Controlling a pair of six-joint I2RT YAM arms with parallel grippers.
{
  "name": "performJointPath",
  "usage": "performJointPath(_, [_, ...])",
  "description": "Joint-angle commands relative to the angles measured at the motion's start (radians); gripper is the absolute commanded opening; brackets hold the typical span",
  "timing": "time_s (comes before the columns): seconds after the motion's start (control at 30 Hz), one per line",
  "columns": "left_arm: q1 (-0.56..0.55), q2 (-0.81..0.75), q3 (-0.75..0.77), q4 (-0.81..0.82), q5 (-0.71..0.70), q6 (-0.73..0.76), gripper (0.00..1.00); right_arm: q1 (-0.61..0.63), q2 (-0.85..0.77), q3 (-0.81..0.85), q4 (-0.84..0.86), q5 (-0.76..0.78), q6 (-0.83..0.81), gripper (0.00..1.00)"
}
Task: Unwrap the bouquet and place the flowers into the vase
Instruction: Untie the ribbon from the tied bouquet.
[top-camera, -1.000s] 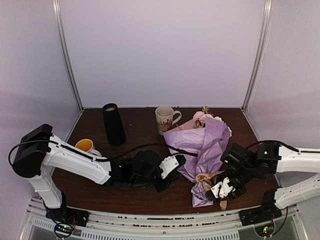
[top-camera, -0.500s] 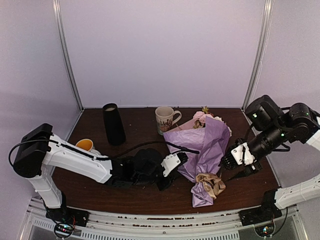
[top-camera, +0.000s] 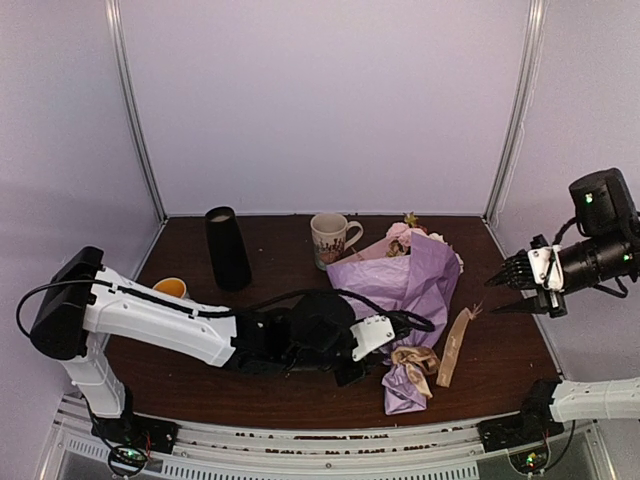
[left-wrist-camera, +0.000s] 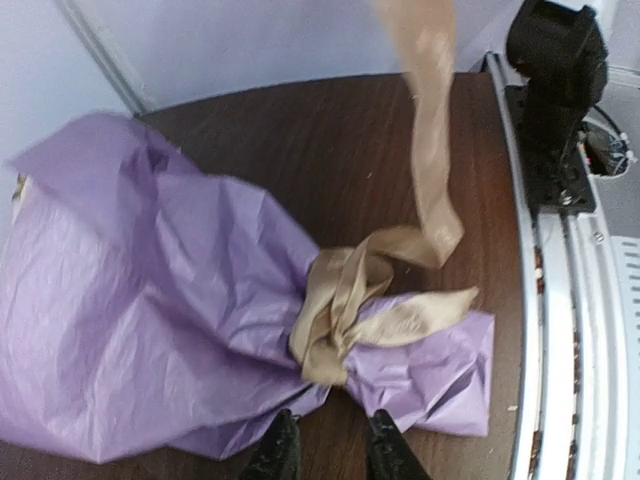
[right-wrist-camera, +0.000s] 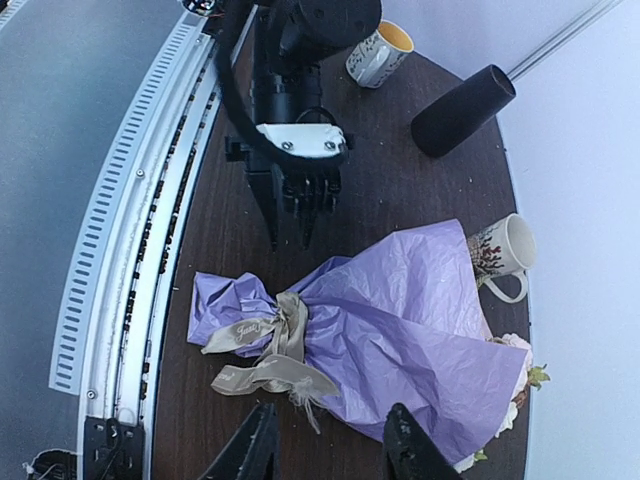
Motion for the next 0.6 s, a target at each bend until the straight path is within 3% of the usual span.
performJointPath(0.0, [-0.06,0.101,0.208,-0.126,0.094,0.172,0.25,-0.083,-0.082,-0.258,0.156,0.066,0.06,0.34])
performJointPath(0.13, [-0.062,0.194,0.335,-0.233,0.188,0.219,0.23,-0.274,-0.085,-0.437,0.256,-0.007,0.065,0.33])
performJointPath(0.33, [-0.064,0.338,0.523,-0.374,0.219,0.248,0.3,-0.556,-0.027,-0.552,0.539,-0.065,0.273,0.35])
performJointPath(0.57, [-0.064,0.491,0.727,-0.543,0.214,0.302,0.32,-0.573,0.005,-0.611,0.674,-0.077,0.364,0.38])
